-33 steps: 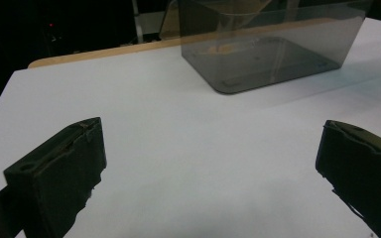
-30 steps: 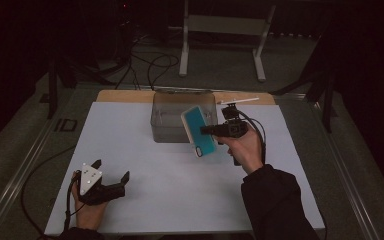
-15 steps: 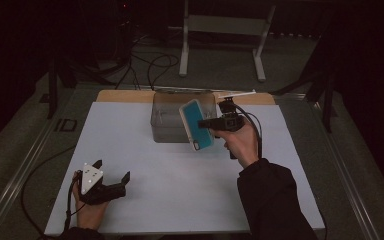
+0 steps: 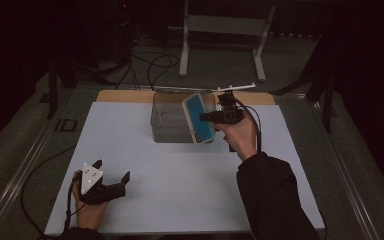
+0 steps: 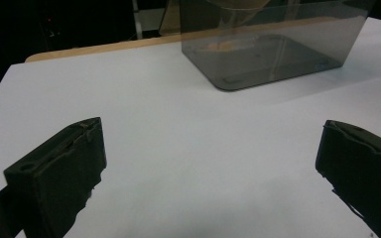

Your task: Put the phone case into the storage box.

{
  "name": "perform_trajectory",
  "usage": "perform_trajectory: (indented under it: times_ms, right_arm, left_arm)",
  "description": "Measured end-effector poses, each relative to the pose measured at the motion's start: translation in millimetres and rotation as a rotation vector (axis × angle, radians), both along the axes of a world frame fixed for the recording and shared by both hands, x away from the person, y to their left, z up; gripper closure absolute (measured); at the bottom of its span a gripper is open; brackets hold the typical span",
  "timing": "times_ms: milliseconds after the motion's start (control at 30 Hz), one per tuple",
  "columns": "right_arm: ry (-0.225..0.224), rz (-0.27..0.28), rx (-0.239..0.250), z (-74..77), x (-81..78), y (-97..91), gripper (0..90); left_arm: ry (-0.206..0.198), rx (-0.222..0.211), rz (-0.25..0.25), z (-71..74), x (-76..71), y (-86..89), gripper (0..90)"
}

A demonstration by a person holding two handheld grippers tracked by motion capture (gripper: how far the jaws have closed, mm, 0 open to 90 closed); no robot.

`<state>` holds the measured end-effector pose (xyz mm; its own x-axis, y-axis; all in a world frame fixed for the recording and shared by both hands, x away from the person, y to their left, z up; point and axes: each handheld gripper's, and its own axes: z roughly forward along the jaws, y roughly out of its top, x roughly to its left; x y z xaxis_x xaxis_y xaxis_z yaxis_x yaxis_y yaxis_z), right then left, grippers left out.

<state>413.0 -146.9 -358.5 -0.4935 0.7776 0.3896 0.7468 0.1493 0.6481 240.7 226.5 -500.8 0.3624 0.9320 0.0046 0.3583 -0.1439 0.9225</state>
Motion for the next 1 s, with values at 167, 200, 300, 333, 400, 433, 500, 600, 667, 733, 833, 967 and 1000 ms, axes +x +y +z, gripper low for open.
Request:
perform_trajectory:
  times_ms: [167, 200, 300, 333, 400, 433, 500, 600, 667, 733, 833, 967, 1000]
  right_arm:
    - [-0.001, -0.017, -0.006, 1.3, 4.9, 0.9, 81.8]
    - [-0.001, -0.022, -0.007, 1.6, 6.0, 1.3, 81.8]
    - [-0.001, -0.027, -0.011, 2.8, 9.1, 2.5, 81.8]
    - [-0.005, -0.028, -0.016, 3.1, 10.1, 3.0, 81.8]
    - [-0.007, -0.031, -0.028, 4.1, 12.0, 4.1, 81.8]
    - [-0.010, -0.032, -0.030, 4.4, 12.8, 4.6, 81.8]
    - [-0.012, -0.031, -0.035, 5.4, 14.3, 5.8, 81.8]
    - [-0.021, -0.033, -0.047, 6.3, 16.6, 7.7, 81.8]
    - [-0.021, -0.038, -0.045, 6.8, 17.9, 8.8, 81.8]
    - [-0.025, -0.041, -0.050, 7.0, 19.6, 9.6, 81.8]
    - [-0.030, -0.053, -0.052, 7.8, 22.0, 10.0, 81.7]
    - [-0.034, -0.071, -0.048, 8.9, 25.8, 10.0, 81.8]
    - [-0.034, -0.074, -0.046, 9.4, 26.6, 9.9, 81.8]
  left_arm:
    - [0.000, -0.001, -0.001, -0.1, 0.0, 0.2, 0.4]
    - [0.001, -0.002, -0.001, -0.2, 0.1, 0.0, 0.4]
    - [0.002, 0.001, -0.003, -0.5, 0.2, -0.4, 0.4]
    - [0.001, 0.000, -0.002, -0.4, 0.2, -0.3, 0.4]
    - [0.001, -0.001, -0.002, -0.3, 0.2, 0.0, 0.4]
    - [0.001, -0.001, -0.001, -0.4, 0.2, 0.1, 0.4]
    - [0.001, -0.002, -0.001, -0.4, 0.2, 0.1, 0.4]
    - [0.000, -0.002, -0.002, -0.5, 0.2, -0.3, 0.4]
    - [-0.002, -0.002, -0.001, -0.5, 0.1, -0.3, 0.4]
    - [-0.001, -0.002, -0.001, -0.5, 0.2, -0.2, 0.4]
    - [-0.001, -0.002, -0.002, -0.5, 0.2, -0.2, 0.4]
    - [0.001, -0.002, -0.005, -0.7, 0.4, -0.6, 0.4]
    - [0.000, -0.002, -0.005, -0.8, 0.4, -0.9, 0.4]
